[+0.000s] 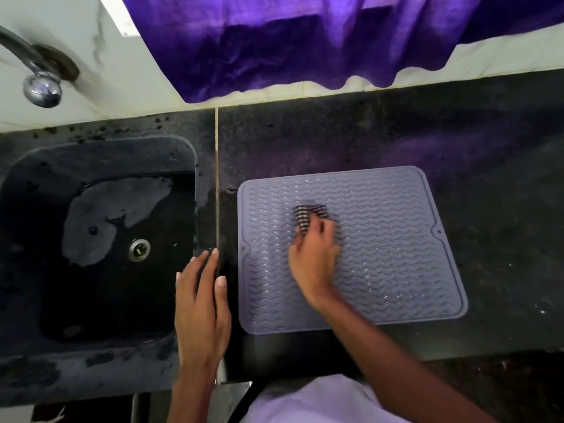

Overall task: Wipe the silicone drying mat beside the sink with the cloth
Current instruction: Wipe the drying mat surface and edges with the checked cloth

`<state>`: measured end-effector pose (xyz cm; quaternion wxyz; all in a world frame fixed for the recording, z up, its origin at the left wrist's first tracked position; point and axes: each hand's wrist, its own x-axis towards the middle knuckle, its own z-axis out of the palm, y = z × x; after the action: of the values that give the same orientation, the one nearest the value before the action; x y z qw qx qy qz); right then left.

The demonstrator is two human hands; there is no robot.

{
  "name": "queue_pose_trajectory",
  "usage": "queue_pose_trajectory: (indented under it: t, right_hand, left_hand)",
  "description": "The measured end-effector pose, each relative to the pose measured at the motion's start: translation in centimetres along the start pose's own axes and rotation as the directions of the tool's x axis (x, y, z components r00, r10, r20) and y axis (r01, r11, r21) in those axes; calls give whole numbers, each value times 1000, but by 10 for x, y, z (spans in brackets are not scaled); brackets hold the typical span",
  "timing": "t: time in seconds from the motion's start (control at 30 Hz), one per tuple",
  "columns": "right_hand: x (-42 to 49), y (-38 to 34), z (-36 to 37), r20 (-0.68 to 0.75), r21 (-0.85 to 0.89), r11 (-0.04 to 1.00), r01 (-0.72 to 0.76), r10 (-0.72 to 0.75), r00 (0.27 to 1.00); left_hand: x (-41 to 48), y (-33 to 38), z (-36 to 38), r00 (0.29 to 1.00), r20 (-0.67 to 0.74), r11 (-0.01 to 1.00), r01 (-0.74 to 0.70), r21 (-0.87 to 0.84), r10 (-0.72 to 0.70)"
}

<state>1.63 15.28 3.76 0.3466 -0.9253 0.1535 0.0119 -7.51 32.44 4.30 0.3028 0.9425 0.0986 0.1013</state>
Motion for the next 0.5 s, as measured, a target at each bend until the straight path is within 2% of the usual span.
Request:
queue_pose_trajectory:
  t: [0.17,0.2,0.23,0.27,0.33,0.37,0.4,0.43,0.47,0.5]
  right_hand:
    - [-23,-55,56,200,150,981,127,-156,967]
    - [-20,-62,61,258,213,973,86,-141,956]
    - [-15,-68,60,305,322,946,-18,-86,948]
    - [-9,-71,53,355,468,866,-178,0,935]
    - [8,-69,26,456,684,587,-432,118,882]
    - [19,-62,8,461,736,491,-465,138,876]
    - [29,-54,-14,446,769,438,-465,153,882]
    - [40,-43,-37,401,794,433,-427,155,903]
    - [50,-31,-56,328,796,483,-364,161,931]
    - [61,-17,-73,232,744,606,-282,161,959]
  left_hand:
    - [9,-6,-5,998,-50,1000,26,-8,-26]
    - [12,-6,-6,998,-54,1000,20,-11,-20]
    - [14,-7,-8,998,-56,1000,12,-13,-13]
    - [15,-7,-9,998,-61,1000,4,-15,-5]
    - [18,-7,-12,998,-69,1000,-2,-24,0]
    - [18,-7,-13,997,-72,1000,-1,-29,-1]
    - [19,-7,-14,997,-75,999,-1,-33,-2]
    - [19,-8,-15,997,-79,999,1,-36,-4]
    - [19,-9,-16,997,-81,999,6,-39,-9]
    - [20,-10,-16,997,-82,999,12,-42,-15]
